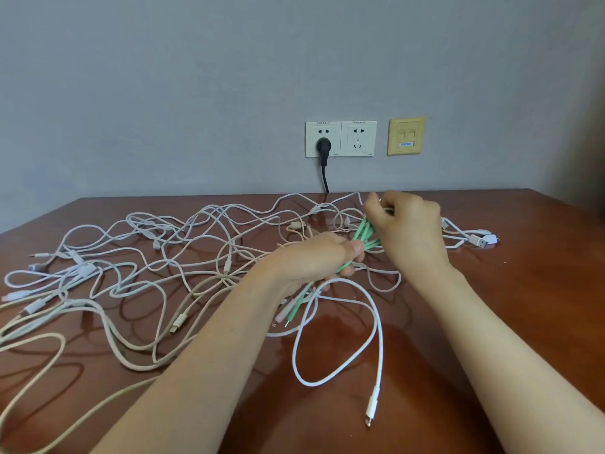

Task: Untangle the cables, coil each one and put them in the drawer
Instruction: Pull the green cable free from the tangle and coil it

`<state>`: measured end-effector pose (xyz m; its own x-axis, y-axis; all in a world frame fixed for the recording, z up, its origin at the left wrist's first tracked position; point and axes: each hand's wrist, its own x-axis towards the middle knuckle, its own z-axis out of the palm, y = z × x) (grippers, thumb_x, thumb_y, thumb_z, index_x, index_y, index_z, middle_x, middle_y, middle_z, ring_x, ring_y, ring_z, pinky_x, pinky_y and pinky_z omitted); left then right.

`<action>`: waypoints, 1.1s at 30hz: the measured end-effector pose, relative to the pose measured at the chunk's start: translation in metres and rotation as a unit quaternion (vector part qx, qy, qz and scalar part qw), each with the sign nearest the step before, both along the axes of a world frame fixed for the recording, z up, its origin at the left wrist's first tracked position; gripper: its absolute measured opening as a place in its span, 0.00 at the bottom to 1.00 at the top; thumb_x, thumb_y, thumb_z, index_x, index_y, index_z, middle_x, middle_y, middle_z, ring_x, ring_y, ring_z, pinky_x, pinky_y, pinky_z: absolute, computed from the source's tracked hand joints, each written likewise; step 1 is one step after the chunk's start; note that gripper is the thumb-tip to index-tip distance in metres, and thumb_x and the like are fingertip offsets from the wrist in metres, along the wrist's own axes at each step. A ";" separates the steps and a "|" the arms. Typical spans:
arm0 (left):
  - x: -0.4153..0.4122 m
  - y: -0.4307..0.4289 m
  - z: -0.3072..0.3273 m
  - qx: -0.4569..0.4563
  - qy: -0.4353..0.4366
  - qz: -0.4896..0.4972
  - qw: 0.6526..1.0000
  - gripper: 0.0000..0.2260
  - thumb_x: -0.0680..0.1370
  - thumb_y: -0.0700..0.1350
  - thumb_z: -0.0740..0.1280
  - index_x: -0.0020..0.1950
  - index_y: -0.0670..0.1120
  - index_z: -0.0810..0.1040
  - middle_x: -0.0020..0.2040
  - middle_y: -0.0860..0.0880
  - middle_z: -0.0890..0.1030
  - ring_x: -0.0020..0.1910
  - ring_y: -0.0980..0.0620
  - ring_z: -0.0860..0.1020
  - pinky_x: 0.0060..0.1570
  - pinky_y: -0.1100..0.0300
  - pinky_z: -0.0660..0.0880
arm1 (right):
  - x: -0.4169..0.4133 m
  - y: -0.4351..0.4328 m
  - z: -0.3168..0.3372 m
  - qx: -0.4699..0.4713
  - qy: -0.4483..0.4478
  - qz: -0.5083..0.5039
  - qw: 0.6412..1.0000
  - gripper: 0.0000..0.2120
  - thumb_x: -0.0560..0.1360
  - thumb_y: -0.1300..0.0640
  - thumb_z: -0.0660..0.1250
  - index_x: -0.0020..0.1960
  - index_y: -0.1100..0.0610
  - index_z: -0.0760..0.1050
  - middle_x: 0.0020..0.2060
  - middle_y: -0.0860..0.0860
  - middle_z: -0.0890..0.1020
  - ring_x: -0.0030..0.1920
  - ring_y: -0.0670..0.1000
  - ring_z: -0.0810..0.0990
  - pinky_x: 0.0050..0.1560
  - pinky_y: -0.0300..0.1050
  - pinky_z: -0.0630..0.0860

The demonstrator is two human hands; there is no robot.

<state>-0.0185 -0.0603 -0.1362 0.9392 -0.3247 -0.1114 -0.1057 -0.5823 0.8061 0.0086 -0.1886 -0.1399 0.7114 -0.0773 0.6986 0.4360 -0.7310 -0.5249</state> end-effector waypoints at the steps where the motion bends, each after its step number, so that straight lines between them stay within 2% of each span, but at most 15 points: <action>1: 0.000 -0.001 0.001 -0.004 -0.010 0.011 1.000 0.13 0.83 0.49 0.53 0.45 0.45 0.73 0.34 0.48 0.73 0.28 0.56 0.65 0.31 0.62 0.63 | 0.001 -0.001 0.002 0.023 0.021 0.015 0.999 0.24 0.77 0.55 0.61 0.25 0.56 0.58 0.21 0.52 0.62 0.31 0.54 0.58 0.34 0.45 0.55; 3: 0.002 0.000 0.001 -0.017 -0.029 0.028 0.999 0.12 0.82 0.47 0.53 0.41 0.47 0.70 0.31 0.51 0.68 0.26 0.55 0.62 0.30 0.62 0.60 | 0.005 -0.005 0.008 0.122 0.106 0.071 0.984 0.24 0.79 0.50 0.59 0.29 0.62 0.65 0.23 0.53 0.65 0.27 0.51 0.61 0.32 0.44 0.60; 6: 0.014 0.008 -0.004 -0.060 -0.065 0.083 0.993 0.13 0.82 0.44 0.53 0.38 0.48 0.69 0.30 0.50 0.66 0.27 0.54 0.61 0.30 0.61 0.57 | 0.007 -0.013 0.014 0.294 0.237 0.193 0.906 0.21 0.80 0.50 0.53 0.36 0.60 0.73 0.20 0.51 0.72 0.21 0.49 0.67 0.29 0.41 0.64; 10: 0.022 0.017 -0.003 -0.081 -0.117 0.148 0.979 0.15 0.82 0.43 0.52 0.35 0.48 0.67 0.30 0.50 0.66 0.28 0.53 0.62 0.30 0.61 0.58 | 0.005 -0.023 0.013 0.282 0.327 0.288 0.855 0.15 0.80 0.56 0.54 0.43 0.59 0.77 0.26 0.52 0.76 0.27 0.49 0.73 0.34 0.40 0.71; 12: 0.021 0.019 0.000 -0.087 -0.119 0.162 0.976 0.15 0.82 0.43 0.53 0.35 0.48 0.67 0.30 0.50 0.66 0.28 0.53 0.62 0.30 0.61 0.58 | 0.004 -0.024 0.011 0.245 0.347 0.290 0.858 0.13 0.79 0.59 0.57 0.44 0.59 0.79 0.29 0.52 0.76 0.29 0.49 0.75 0.37 0.39 0.75; 15: 0.019 0.022 0.004 -0.070 -0.118 0.167 0.976 0.14 0.81 0.43 0.53 0.36 0.47 0.68 0.31 0.49 0.66 0.27 0.52 0.61 0.30 0.60 0.57 | 0.004 -0.022 0.009 0.242 0.291 0.300 0.876 0.12 0.79 0.63 0.58 0.42 0.59 0.79 0.27 0.49 0.77 0.27 0.46 0.74 0.34 0.34 0.75; 19: 0.010 0.022 0.003 0.110 -0.151 0.108 0.977 0.14 0.82 0.45 0.52 0.38 0.45 0.67 0.33 0.49 0.66 0.32 0.53 0.65 0.32 0.58 0.60 | 0.003 -0.019 0.011 0.256 0.205 0.295 0.897 0.10 0.78 0.63 0.61 0.42 0.56 0.78 0.24 0.44 0.76 0.23 0.41 0.71 0.25 0.30 0.69; 22: 0.004 0.018 0.005 0.147 -0.128 0.032 0.980 0.14 0.82 0.45 0.54 0.38 0.43 0.67 0.37 0.47 0.69 0.39 0.48 0.69 0.35 0.58 0.64 | 0.004 -0.018 0.011 0.253 0.163 0.272 0.914 0.11 0.77 0.63 0.61 0.40 0.54 0.77 0.25 0.44 0.76 0.24 0.40 0.71 0.23 0.30 0.68; 25: 0.003 0.015 0.003 0.131 -0.096 -0.041 0.986 0.13 0.81 0.48 0.58 0.42 0.40 0.72 0.41 0.45 0.74 0.43 0.45 0.73 0.44 0.56 0.68 | 0.004 -0.019 0.008 0.231 0.144 0.268 0.924 0.11 0.77 0.64 0.62 0.40 0.53 0.77 0.28 0.50 0.74 0.24 0.39 0.70 0.25 0.29 0.67; 27: 0.002 0.013 0.001 0.103 -0.080 -0.075 0.989 0.18 0.77 0.52 0.59 0.50 0.37 0.74 0.46 0.44 0.78 0.47 0.47 0.75 0.54 0.53 0.71 | 0.005 -0.019 0.008 0.217 0.147 0.277 0.924 0.12 0.77 0.64 0.62 0.39 0.53 0.77 0.27 0.47 0.75 0.24 0.39 0.70 0.28 0.30 0.69; 29: -0.001 0.011 0.001 0.074 -0.076 -0.099 0.989 0.18 0.78 0.49 0.59 0.57 0.35 0.74 0.51 0.43 0.79 0.52 0.48 0.76 0.63 0.48 0.69 | 0.004 -0.018 0.008 0.225 0.169 0.288 0.915 0.12 0.76 0.64 0.62 0.39 0.53 0.78 0.24 0.44 0.77 0.24 0.40 0.71 0.28 0.31 0.70; 30: -0.003 0.010 0.002 0.055 -0.078 -0.107 0.990 0.14 0.80 0.45 0.59 0.55 0.34 0.74 0.46 0.47 0.76 0.46 0.53 0.75 0.62 0.51 0.71 | 0.004 -0.019 0.008 0.234 0.188 0.293 0.908 0.12 0.76 0.65 0.62 0.38 0.54 0.78 0.23 0.44 0.77 0.24 0.40 0.72 0.28 0.31 0.71; 31: -0.003 0.009 0.003 0.034 -0.081 -0.108 0.990 0.11 0.81 0.41 0.57 0.51 0.34 0.74 0.42 0.53 0.71 0.39 0.59 0.71 0.57 0.61 0.73 | 0.003 -0.020 0.008 0.237 0.209 0.296 0.902 0.12 0.76 0.67 0.62 0.38 0.55 0.77 0.23 0.44 0.78 0.24 0.39 0.73 0.28 0.31 0.71; 32: -0.006 0.008 0.005 0.012 -0.081 -0.103 0.991 0.09 0.82 0.39 0.56 0.48 0.36 0.73 0.37 0.41 0.74 0.37 0.60 0.80 0.43 0.74 0.66 | 0.001 -0.020 0.008 0.227 0.226 0.296 0.900 0.13 0.75 0.69 0.62 0.37 0.55 0.77 0.23 0.44 0.79 0.24 0.39 0.74 0.27 0.30 0.72; 33: -0.007 0.007 0.007 -0.009 -0.086 -0.094 0.992 0.09 0.82 0.38 0.55 0.47 0.39 0.73 0.48 0.41 0.75 0.49 0.64 0.73 0.54 0.78 0.62 | 0.001 -0.020 0.006 0.203 0.237 0.288 0.906 0.15 0.74 0.71 0.62 0.36 0.55 0.77 0.23 0.44 0.79 0.24 0.39 0.74 0.27 0.30 0.71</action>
<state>-0.0253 -0.0535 -0.1294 0.8670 -0.4956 0.0520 -0.3466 -0.5248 0.7775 0.0096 -0.2086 -0.1342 0.9276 0.2196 0.3020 0.3395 -0.1592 -0.9270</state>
